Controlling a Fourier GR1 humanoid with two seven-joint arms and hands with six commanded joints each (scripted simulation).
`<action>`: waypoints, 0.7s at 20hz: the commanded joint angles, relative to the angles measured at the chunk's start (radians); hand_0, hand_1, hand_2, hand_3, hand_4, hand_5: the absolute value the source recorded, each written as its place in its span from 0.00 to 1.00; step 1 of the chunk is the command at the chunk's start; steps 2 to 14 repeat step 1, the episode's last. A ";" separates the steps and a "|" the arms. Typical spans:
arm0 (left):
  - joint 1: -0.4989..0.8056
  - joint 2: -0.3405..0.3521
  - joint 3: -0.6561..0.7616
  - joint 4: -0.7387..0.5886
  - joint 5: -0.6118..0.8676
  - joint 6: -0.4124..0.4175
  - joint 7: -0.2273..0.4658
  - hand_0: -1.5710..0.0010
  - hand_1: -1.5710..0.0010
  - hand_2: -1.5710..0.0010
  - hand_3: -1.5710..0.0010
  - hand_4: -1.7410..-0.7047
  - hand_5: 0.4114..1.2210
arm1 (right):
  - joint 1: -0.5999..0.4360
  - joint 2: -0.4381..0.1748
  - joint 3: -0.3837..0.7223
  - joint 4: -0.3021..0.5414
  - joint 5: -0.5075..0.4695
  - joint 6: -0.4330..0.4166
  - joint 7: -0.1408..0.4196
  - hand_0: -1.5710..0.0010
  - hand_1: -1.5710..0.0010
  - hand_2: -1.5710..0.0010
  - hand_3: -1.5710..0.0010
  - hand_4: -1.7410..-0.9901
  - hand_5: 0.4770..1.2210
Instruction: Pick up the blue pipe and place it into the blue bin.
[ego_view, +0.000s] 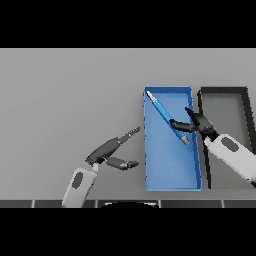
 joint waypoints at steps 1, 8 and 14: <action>0.006 0.001 -0.004 -0.005 -0.001 -0.002 -0.009 1.00 1.00 1.00 1.00 0.83 0.02 | 0.003 0.003 -0.006 0.008 -0.006 0.000 -0.011 1.00 1.00 1.00 1.00 0.96 0.22; 0.006 0.001 -0.004 -0.005 -0.001 -0.002 -0.009 1.00 1.00 1.00 1.00 0.83 0.02 | 0.003 0.003 -0.006 0.008 -0.006 0.000 -0.011 1.00 1.00 1.00 1.00 0.96 0.22; 0.006 0.001 -0.004 -0.005 -0.001 -0.002 -0.009 1.00 1.00 1.00 1.00 0.83 0.02 | 0.003 0.003 -0.006 0.008 -0.006 0.000 -0.011 1.00 1.00 1.00 1.00 0.96 0.22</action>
